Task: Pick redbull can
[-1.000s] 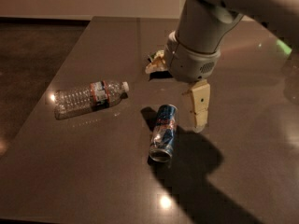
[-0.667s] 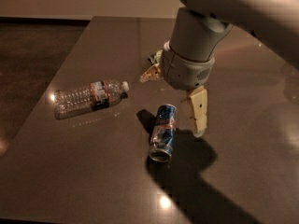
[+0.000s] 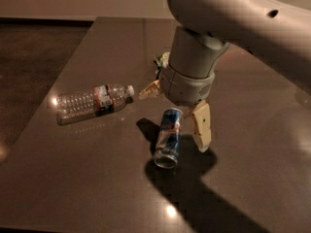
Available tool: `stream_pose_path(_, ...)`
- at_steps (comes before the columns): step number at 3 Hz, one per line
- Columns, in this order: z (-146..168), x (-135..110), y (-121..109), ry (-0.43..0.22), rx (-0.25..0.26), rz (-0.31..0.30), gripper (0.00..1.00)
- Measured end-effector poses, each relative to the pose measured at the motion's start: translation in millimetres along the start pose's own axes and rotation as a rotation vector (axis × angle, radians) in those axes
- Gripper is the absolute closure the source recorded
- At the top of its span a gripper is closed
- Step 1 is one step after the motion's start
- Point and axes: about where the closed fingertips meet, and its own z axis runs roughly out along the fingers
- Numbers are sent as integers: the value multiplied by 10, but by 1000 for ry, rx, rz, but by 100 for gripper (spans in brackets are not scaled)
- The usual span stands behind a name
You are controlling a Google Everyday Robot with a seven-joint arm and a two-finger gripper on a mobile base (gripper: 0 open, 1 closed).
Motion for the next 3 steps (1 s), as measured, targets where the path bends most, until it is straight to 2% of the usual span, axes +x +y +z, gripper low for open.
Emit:
stream_pose_path(1,83,-56,33,-9,-14,-30,0)
stream_pose_path(2,149,-81,62,-13,-29,-46,15)
stream_pose_path(3,211,-105,100,-11,-46,-65,46)
